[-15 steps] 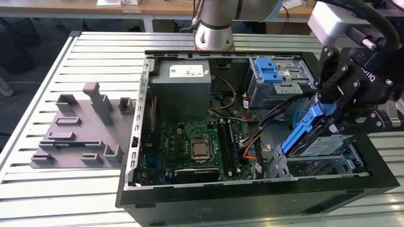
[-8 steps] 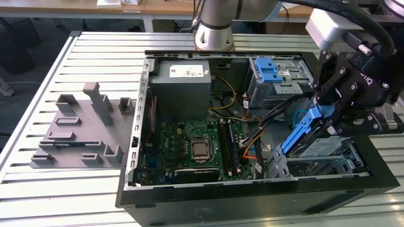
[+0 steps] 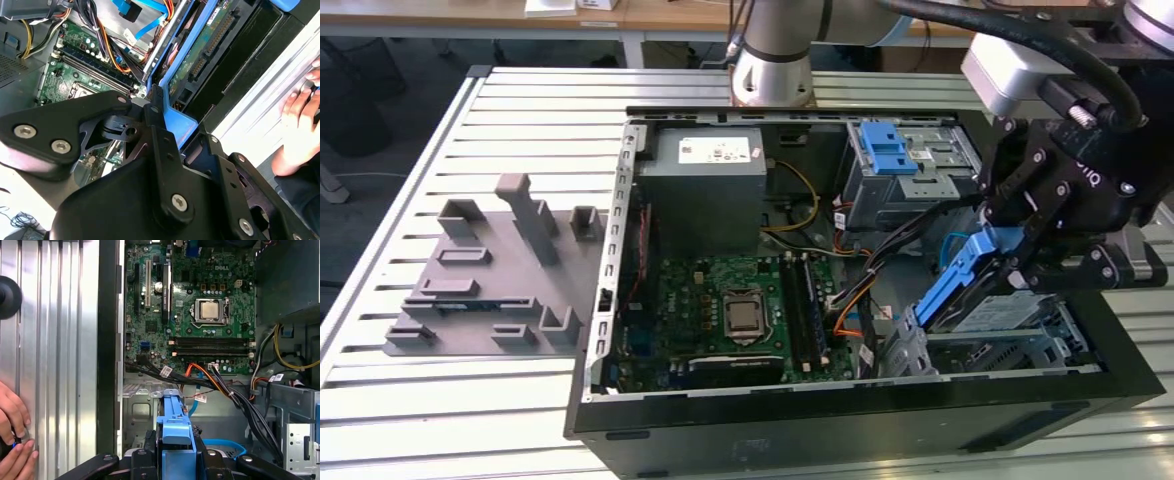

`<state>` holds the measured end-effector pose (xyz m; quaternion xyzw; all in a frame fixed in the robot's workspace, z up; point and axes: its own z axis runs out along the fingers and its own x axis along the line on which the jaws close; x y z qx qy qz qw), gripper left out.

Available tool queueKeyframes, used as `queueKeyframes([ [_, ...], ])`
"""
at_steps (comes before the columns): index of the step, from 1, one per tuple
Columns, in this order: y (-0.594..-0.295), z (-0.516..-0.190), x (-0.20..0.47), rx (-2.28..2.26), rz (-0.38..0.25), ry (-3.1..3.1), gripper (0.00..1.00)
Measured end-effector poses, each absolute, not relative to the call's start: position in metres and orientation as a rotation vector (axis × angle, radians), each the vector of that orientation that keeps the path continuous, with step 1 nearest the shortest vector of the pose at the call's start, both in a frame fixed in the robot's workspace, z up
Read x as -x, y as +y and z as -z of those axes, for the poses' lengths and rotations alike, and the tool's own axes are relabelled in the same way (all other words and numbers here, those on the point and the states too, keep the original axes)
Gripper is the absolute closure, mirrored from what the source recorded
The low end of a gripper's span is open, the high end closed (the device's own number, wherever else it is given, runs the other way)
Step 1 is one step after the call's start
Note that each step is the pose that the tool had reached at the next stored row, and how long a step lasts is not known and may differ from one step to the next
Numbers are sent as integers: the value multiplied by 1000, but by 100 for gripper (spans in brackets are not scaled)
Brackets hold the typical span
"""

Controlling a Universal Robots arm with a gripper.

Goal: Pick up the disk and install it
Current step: 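Insert the disk into the insertion slot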

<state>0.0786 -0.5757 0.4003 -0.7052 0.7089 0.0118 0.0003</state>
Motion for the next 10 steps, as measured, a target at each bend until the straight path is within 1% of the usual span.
queueKeyframes([
  [10,-576,-394,-79,2215,-37,2227,64],
])
